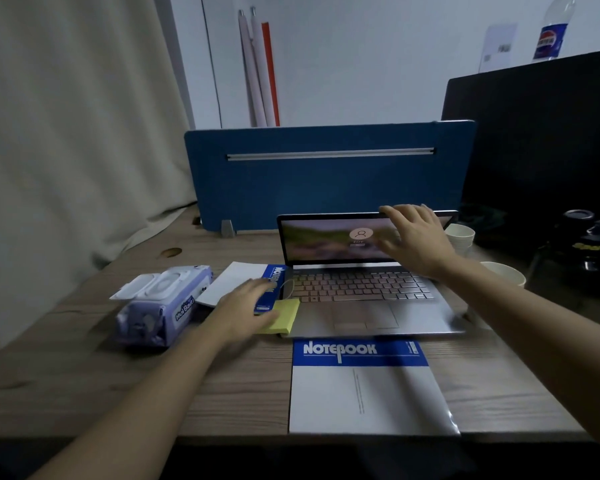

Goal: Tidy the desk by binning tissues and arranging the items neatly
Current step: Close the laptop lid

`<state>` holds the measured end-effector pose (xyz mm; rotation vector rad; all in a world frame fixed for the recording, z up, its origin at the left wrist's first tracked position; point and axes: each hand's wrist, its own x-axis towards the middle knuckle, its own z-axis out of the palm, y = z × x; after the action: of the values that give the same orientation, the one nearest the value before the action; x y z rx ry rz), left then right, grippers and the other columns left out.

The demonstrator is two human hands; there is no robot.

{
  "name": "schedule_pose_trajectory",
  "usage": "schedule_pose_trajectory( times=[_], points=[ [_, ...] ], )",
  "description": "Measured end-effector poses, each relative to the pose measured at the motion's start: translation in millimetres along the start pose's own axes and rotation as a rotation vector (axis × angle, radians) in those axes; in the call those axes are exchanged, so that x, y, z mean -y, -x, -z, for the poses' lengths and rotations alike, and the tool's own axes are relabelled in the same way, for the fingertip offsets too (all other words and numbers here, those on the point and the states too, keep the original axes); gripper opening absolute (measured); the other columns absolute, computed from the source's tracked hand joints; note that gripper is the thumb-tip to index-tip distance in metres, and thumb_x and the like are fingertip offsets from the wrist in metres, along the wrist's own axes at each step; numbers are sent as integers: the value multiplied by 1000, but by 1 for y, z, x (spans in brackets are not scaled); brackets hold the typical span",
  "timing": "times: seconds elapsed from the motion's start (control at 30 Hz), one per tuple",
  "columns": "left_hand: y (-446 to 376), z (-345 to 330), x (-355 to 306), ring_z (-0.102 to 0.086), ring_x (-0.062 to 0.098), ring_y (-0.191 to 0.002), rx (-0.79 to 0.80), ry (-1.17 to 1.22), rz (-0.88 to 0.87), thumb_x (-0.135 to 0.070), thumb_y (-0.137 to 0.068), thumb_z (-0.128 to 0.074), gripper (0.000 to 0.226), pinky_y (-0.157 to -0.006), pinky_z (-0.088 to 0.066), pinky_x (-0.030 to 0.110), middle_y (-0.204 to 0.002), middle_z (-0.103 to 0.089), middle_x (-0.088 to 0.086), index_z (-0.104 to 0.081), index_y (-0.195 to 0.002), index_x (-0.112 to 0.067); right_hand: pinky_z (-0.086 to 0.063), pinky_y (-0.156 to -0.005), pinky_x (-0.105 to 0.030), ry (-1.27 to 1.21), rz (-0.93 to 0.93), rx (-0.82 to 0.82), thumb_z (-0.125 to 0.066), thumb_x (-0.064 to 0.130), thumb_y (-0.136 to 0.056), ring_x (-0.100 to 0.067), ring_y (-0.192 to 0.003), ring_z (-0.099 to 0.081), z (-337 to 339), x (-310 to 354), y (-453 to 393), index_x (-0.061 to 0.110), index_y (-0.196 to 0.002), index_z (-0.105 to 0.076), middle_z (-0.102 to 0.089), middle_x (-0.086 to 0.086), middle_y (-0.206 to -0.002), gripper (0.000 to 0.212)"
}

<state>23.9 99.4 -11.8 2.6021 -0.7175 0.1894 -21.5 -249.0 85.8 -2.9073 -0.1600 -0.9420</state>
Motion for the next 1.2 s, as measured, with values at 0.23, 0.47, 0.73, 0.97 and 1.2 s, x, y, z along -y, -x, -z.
schedule_pose_trajectory(
  times=[0.23,0.47,0.73,0.97,1.2],
  points=[
    [9,-11,15,-21,17,-145,117,-171,2,-88,-75,-34,82,-116,-16,50,-156,-32,-11,-33,-145,-45,-16,-117,-47,-1,-10,-36,-61,41,-87,-35,-128,-42,-9,-2,-2,14,-138,-48,-53,-13,-135,59],
    [0,-20,32,-22,16,-144,81,-184,-9,-82,-83,-29,72,-116,-14,52,-157,-30,-10,-29,-146,-47,-20,-116,-49,-1,-5,-92,-41,55,-82,-36,-125,-45,-15,-6,-3,14,-137,-49,-55,-12,-131,68],
    [-32,-29,53,-29,23,-141,30,-237,119,-67,-93,-36,66,-114,-24,53,-157,-30,2,-28,-150,-34,-16,-117,-46,10,3,-92,-34,57,-81,-33,-127,-42,-16,-8,-3,16,-139,-46,-53,-9,-133,72],
    [-58,-31,71,-35,30,-138,14,-272,209,-41,-98,-49,56,-108,-33,54,-155,-34,8,-32,-149,-27,-17,-118,-46,38,23,-90,-37,55,-83,-31,-129,-41,-18,-11,-1,18,-140,-43,-52,-7,-135,68],
    [-78,-28,75,-27,34,-142,47,-330,253,-23,-99,-52,64,-110,-29,57,-158,-25,14,-20,-154,-25,-17,-118,-47,26,24,-115,-39,53,-82,-31,-130,-41,-21,-10,-1,18,-140,-43,-52,-7,-135,68]
  ],
)
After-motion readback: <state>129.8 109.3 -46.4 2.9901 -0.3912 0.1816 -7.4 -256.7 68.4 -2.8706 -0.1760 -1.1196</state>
